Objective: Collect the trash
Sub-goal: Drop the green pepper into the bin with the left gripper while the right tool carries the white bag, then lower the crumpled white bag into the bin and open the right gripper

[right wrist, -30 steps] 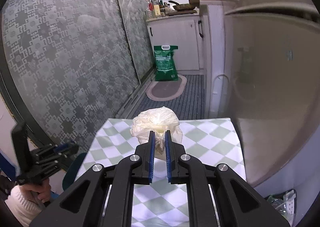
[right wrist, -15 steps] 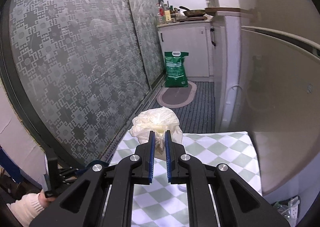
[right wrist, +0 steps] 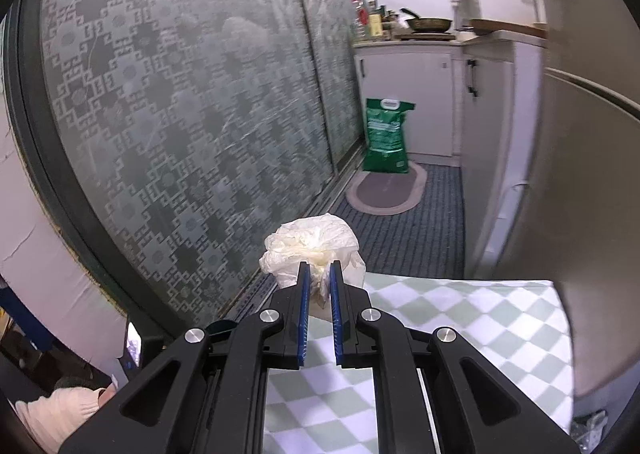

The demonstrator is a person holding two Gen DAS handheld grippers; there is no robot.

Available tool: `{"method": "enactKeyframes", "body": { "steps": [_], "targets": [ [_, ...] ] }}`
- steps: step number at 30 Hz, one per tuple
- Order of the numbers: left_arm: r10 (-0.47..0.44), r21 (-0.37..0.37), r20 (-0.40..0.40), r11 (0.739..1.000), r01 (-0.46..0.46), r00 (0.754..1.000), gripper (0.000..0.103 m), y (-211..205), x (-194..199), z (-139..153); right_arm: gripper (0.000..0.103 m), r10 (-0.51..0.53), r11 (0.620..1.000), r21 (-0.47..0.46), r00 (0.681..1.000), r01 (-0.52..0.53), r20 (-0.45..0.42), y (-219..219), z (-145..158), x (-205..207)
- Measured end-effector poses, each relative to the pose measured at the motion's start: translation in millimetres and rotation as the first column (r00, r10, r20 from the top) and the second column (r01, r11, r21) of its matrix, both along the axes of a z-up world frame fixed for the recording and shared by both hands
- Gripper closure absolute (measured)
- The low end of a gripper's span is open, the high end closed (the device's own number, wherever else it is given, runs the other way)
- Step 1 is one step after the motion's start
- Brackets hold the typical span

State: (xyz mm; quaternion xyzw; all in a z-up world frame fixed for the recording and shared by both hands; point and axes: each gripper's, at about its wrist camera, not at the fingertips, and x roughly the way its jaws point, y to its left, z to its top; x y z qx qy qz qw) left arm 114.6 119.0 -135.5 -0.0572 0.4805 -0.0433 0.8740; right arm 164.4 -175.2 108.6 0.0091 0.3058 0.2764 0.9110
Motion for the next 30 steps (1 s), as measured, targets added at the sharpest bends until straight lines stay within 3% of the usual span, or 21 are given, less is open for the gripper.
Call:
{"method": "enactKeyframes", "body": {
  "steps": [18,30],
  "targets": [
    [-0.023,0.004,-0.206,1.000,0.024,0.978,0.077,14.5,-1.3,-54.1,0.093,0.134,0.989,-0.057,0.987,-0.139,-0.085,83.7,-32.8,2.0],
    [-0.038,0.004,-0.216,0.999,0.040,0.976,0.067,17.9,-3.3,-57.7,0.093,0.191,0.969,-0.127,0.968,-0.213,-0.164,130.2,-68.4,-4.4]
  ]
}}
